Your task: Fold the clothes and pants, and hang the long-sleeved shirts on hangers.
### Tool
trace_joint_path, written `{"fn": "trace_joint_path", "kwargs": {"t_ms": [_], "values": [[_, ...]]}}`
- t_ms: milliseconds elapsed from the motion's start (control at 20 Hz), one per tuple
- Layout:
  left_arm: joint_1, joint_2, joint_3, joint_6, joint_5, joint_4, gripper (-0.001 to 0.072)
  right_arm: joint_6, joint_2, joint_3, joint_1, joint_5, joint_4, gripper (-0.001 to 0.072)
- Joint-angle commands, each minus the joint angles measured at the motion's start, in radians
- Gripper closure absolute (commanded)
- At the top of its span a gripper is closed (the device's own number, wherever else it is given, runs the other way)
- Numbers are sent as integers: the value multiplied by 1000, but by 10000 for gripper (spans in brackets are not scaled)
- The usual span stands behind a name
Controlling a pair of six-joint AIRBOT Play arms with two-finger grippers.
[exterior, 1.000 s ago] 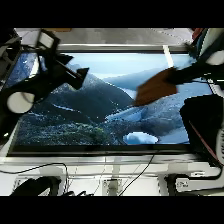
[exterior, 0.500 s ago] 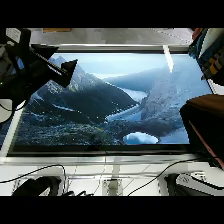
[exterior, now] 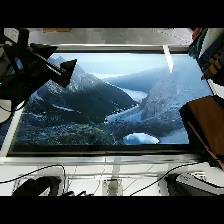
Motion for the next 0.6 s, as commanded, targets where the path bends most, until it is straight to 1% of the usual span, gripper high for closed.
{"fn": "trace_joint_path", "kwargs": {"t_ms": [0,100,150,200,300,400,550], "values": [[1,0,0,0,1,1,11,-7,1,-13,70,-46,206,694],[1,0,0,0,1,0,10,-39,1,-11,171,-46,343,692],[1,0,0,0,1,0,10,-58,3,-11,243,-50,377,692],[1,0,0,0,1,0,10,-72,6,-11,319,-54,366,692],[1,0,0,0,1,0,10,-120,6,-12,499,-67,259,692],[1,0,0,0,1,0,10,-136,6,-12,695,-114,60,693],[1,0,0,0,1,0,11,-132,6,-12,965,-251,-217,693]]}}
